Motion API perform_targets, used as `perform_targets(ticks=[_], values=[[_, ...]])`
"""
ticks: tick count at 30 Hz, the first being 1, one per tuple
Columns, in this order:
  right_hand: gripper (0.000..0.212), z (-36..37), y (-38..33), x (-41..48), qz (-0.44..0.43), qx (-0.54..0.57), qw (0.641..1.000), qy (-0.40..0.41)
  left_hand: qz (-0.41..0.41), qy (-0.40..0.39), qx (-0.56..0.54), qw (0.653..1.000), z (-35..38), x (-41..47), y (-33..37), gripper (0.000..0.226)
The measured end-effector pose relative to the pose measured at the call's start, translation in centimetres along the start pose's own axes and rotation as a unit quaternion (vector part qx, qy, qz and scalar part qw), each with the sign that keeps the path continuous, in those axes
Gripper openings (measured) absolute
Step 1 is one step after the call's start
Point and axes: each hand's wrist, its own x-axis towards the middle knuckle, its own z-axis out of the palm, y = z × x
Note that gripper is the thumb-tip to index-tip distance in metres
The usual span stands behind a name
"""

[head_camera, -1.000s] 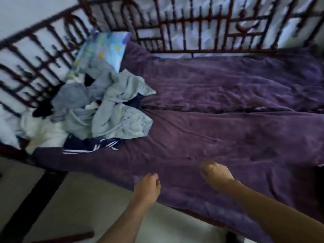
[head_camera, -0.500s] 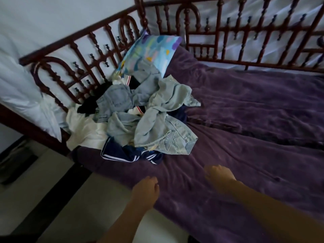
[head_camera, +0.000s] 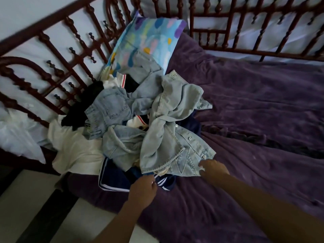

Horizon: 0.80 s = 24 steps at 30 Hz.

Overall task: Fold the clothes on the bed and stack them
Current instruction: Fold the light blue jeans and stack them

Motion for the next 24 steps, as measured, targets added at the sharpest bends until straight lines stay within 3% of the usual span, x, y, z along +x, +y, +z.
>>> perform_targets(ticks=[6,10,14,16,17,21,24], values=[[0.035,-2.1,-5.5,8.3,0.046,0.026,0.998,0.029,0.048,-0.035,-0.021,0.998,-2.8,9.4,-4.9,0.017],[0.048,-5.5,-10.2,17.1,0.093,0.103,0.987,0.084,0.068,-0.033,-0.048,0.996,-5.4,15.0,-8.5,0.019],[0.097,-6.8,-14.6,26.2,0.243,0.307,0.915,0.101,0.077,-0.012,-0.076,0.994,-7.6,18.3,-13.4,0.021],[0.11,-5.8,-16.1,28.9,0.286,0.327,0.897,0.08,0.08,-0.014,-0.069,0.994,-8.3,19.3,-16.1,0.019],[0.105,-5.2,-16.7,29.5,0.29,0.315,0.9,0.082,0.083,-0.015,-0.07,0.994,-8.7,19.7,-17.3,0.019],[0.049,-4.2,-18.0,27.8,0.224,0.233,0.932,0.163,0.082,-0.046,-0.066,0.993,-10.0,22.5,-18.8,0.018],[0.043,-3.2,-18.4,23.0,0.089,0.139,0.957,0.238,0.116,0.002,-0.096,0.989,-11.7,25.6,-15.9,0.018]])
